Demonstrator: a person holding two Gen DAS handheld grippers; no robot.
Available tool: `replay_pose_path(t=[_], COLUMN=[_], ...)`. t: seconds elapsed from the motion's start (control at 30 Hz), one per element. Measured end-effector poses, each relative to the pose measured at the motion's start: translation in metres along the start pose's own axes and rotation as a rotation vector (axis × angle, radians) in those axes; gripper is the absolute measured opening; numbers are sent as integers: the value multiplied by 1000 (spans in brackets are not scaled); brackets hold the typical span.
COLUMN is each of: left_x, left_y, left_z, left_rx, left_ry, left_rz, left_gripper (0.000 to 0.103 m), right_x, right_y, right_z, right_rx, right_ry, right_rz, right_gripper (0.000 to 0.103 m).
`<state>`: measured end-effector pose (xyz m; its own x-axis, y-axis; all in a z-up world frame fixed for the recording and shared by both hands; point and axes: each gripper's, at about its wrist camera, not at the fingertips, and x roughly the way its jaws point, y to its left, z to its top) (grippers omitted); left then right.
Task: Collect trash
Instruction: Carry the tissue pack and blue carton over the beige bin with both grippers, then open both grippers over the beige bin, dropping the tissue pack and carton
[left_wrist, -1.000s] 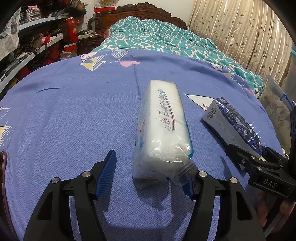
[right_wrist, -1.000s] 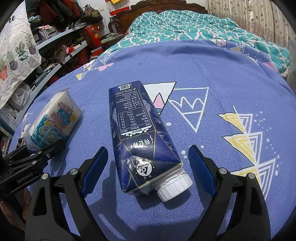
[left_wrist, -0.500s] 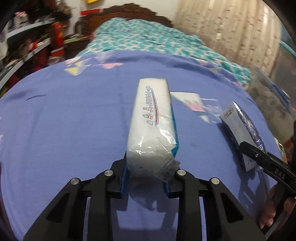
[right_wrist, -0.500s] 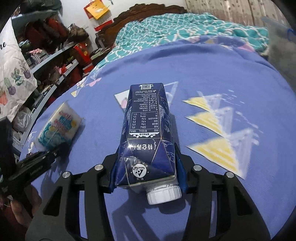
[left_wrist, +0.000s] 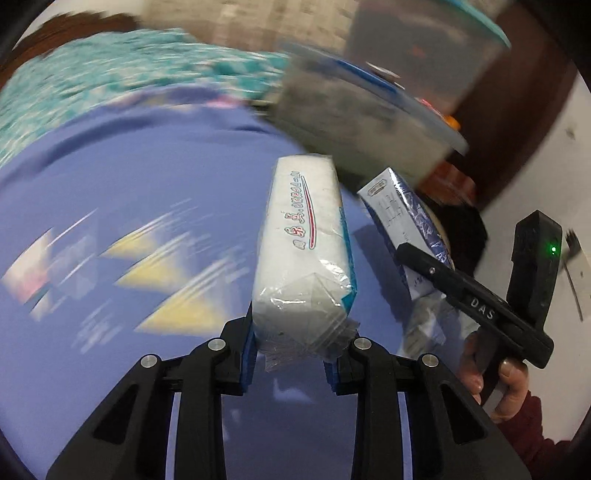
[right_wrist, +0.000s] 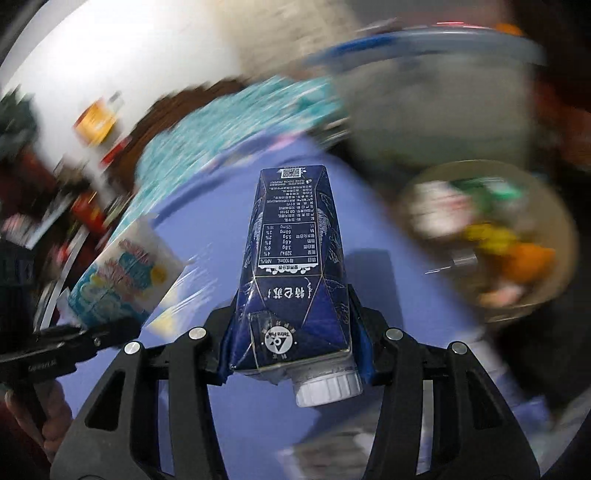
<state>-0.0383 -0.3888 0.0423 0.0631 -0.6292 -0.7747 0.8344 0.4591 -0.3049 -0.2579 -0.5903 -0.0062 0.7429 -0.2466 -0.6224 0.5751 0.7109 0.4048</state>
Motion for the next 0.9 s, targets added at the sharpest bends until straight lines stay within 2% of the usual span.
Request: replay_pose_path(t=[0.03,0.07,0.13,0.17,0.27,0.37,0.47,0.53,0.6,0.63,0.73,0.87,0.9], left_x=[12,26,56,74,113,153,181,198,206,207,205,192,187], left_y=[-14,-32,-65,-82,-120,-143,-152,-156,-151,-148,-135,-122,-121], left_z=[8,18,38,47,66,79,88,94,98,101,103,103,101], left_rx=[22,44,79,96,124,124,86,76,50,42,12,-4,0], left_ry=[10,27,64,83,129,166,180,198,201,201,197,176,165], left_rz=[-15,-39,-94,-115,-135,-149,-162,-149,-112,-110,-111,-124,-129], left_gripper=[27,27,27,28,28,28,30,49,69,72,73,71,65], right_x=[-4,-4,-11,-10,-6,0,10,18,19,16,3,-12,-20], right_y=[-17,-17,-73,-89,-128,-145,-144,-140,-150,-151,-148,-145,-147], right_z=[5,5,23,28,38,42,41,43,41,40,34,27,21], right_rx=[33,33,118,140,240,308,310,283,304,303,238,208,208], right_ry=[-12,-12,-40,-38,-33,-41,-22,-10,6,4,-19,-53,-71], right_rz=[-19,-19,-99,-120,-124,-118,-126,-161,-130,-128,-161,-183,-181], right_gripper=[52,52,52,52,52,52,52,54,57,60,66,68,68])
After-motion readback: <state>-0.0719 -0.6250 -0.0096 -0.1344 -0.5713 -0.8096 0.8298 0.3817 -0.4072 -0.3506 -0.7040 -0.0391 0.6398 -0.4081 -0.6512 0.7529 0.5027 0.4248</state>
